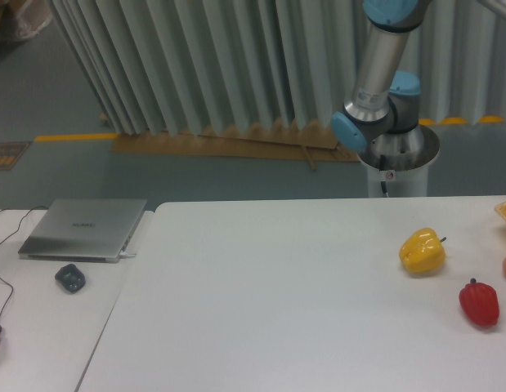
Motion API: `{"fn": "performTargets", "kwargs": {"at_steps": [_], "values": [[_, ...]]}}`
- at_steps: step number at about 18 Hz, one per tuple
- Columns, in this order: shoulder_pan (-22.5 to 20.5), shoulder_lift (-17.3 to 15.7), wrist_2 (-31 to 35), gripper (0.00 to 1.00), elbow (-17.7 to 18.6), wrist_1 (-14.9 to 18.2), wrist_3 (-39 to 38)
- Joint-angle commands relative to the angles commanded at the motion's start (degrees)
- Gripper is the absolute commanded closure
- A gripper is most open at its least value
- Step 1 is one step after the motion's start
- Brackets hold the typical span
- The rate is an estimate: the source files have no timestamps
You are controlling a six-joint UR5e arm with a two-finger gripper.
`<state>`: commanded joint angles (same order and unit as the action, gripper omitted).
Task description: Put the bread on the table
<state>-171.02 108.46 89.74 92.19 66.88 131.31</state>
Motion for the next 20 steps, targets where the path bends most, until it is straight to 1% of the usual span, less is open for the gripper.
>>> {"fn": "performTargets", "kwargs": {"at_steps": [1,2,3,5,7,9,13,17,20], "values": [[-1.06,-1.05,0.0,0.0,0.44,0.88,0.0],[-2.37,-1.58,-0.35,0.0,0.88,2.1,0.7],[-3.87,-1.76,-0.52,0.0,1.14,2.64,2.18],[-4.75,-2.02,-0.26,0.0,1.32,3.17,4.04],[-5.2,-2.11,-0.26,0.0,1.23,5.01,3.6],[-5.55,-2.03,-0.53,0.0,2.11,5.02,3.52],[-5.99,-1.32,-0.53,0.0,2.64,4.75,3.87],[-5.55,-0.62,-0.61,0.0,3.52,4.49,3.34],[-5.9,1.39,-0.61,0.0,2.82,4.31,3.69]]}}
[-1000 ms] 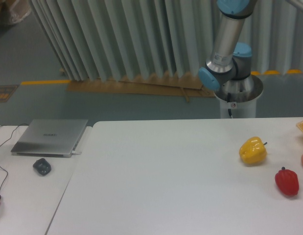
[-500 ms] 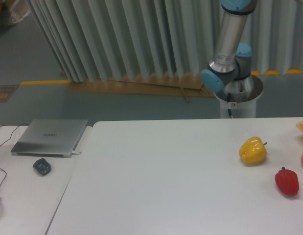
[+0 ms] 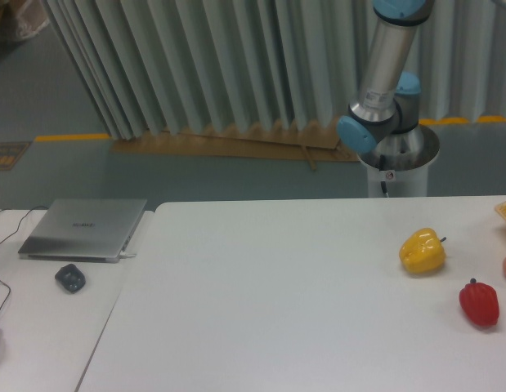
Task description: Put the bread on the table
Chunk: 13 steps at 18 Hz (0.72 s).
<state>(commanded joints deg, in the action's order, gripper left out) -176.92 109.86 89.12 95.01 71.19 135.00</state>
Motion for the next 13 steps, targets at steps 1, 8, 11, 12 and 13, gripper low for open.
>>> {"fn": "performTargets", "kwargs": {"at_steps": [1,8,11,12,13], "values": [[0.0,0.44,-0.09,0.0,-0.09,0.0,0.0],[-0.62,1.24,-1.41,0.0,-0.18,0.0,-0.17],[-0.7,1.24,-1.41,0.0,-0.62,0.0,0.18],[-0.62,1.24,-1.41,0.0,-0.62,0.0,0.27],[-0.62,1.41,-1.41,0.0,-0.62,-0.09,0.27]]}}
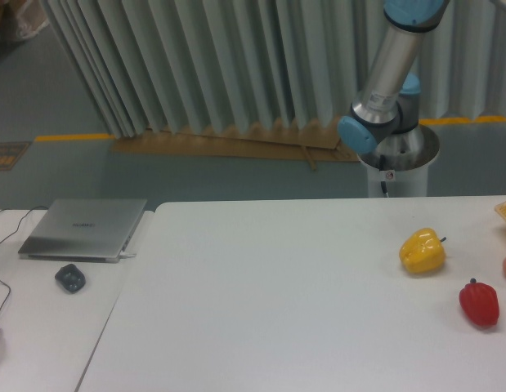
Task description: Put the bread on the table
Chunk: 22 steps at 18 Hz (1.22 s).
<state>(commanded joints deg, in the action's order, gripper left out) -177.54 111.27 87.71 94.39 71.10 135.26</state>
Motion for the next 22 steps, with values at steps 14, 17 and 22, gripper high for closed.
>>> {"fn": "performTargets", "kwargs": {"at_steps": [14,17,22], "values": [[-0.53,1.06,0.0,0.0,0.0,-0.09,0.17],[-0.53,1.23,0.0,0.0,0.0,-0.7,0.09],[-0.62,1.14,0.0,0.3,-0.18,-0.79,0.44]]}}
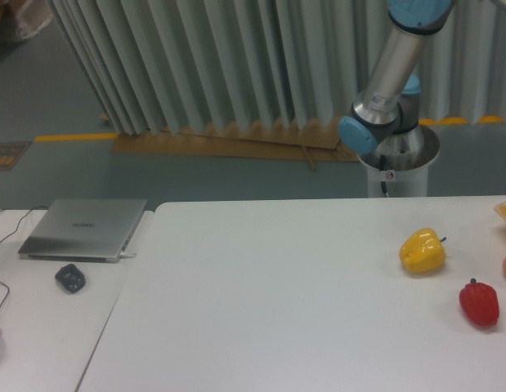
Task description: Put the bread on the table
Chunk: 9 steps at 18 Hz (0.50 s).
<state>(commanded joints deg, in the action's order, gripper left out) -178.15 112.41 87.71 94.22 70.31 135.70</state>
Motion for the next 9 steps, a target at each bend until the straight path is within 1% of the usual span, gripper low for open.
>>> {"fn": "performTargets", "kwargs": {"at_steps": [1,2,3,5,9], "values": [[-0.26,0.0,0.0,0.4,0.0,-0.09,0.35],[-0.26,-0.09,0.0,0.4,0.0,-0.09,0.79],[-0.26,-0.17,0.0,0.43,-0.17,0.0,1.23],[-0.18,-0.18,0.0,0.51,-0.26,-0.09,1.67],[0.17,-0.35,0.18,0.52,-1.05,0.09,1.32]]}}
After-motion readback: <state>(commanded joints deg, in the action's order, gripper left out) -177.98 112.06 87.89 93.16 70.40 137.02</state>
